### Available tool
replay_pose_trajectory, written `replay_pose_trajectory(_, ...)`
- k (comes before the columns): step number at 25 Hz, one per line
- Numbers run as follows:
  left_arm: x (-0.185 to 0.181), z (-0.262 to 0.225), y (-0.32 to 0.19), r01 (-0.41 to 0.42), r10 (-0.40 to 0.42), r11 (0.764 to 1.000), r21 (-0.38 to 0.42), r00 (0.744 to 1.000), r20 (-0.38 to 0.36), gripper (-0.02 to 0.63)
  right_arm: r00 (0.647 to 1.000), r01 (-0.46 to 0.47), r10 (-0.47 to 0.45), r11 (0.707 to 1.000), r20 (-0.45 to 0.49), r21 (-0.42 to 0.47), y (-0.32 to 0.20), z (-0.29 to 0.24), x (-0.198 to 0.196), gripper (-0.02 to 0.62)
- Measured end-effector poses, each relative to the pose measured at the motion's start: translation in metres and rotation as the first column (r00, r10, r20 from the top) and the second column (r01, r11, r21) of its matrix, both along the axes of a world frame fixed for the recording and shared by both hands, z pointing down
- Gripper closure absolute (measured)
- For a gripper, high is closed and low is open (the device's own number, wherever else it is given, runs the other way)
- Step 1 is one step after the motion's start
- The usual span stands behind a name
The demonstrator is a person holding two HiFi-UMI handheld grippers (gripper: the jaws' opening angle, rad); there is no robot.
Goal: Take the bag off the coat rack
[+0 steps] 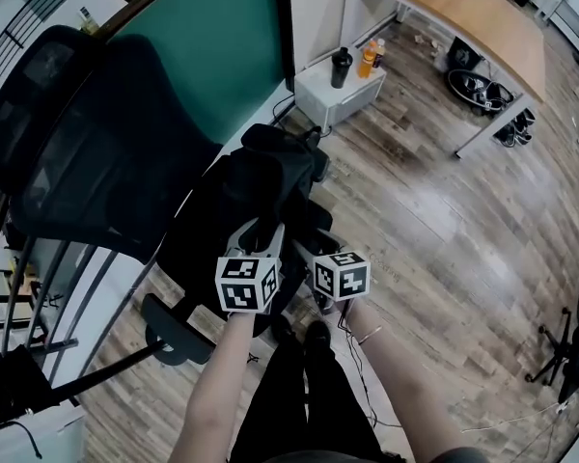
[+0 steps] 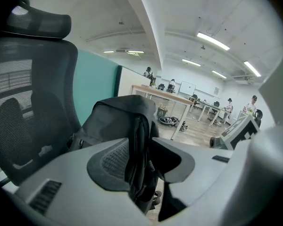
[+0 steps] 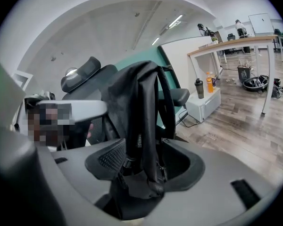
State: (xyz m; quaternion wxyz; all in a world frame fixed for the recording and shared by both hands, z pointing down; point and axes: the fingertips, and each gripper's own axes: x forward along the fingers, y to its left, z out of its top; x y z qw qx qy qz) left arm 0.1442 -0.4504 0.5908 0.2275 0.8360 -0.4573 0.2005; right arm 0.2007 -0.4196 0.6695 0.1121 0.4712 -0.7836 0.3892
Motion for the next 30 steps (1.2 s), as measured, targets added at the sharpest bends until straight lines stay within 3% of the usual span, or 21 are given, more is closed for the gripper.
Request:
replay_pose_trajectory(8, -0.02, -0.02, 0.025, 0.091, -0.091, 0.996, 0.024, 0.996, -0.014, 0.463, 0.999, 0.026, -0.024, 0.997, -0.028, 0.078, 0.012, -0.035, 0.004, 0.379)
replay_pose_trajectory(16, -0.039, -0.035, 0.051, 0.143, -0.142, 0.989, 0.044, 0.99, -0.02, 0.501, 0.997, 0.054, -0.045, 0.987, -0.064, 0.152, 0.027, -0.075, 0.003, 0.457)
replay_pose_trajectory(25, -0.047, -0.058, 0.083, 0.157, -0.155, 0.984, 0.088, 0.987, -0.029, 0.543, 0.993, 0.058, -0.038, 0.98, -0.109, 0.188, 0.052, -0.106, 0.009, 0.576)
replay_pose_trajectory(30, -0.049, -0.073, 0.1, 0.16, -0.157, 0.98, 0.119, 0.987, -0.035, 0.555, 0.992, 0.062, -0.038, 0.976, -0.117, 0.21, 0.065, -0.124, 0.014, 0.589)
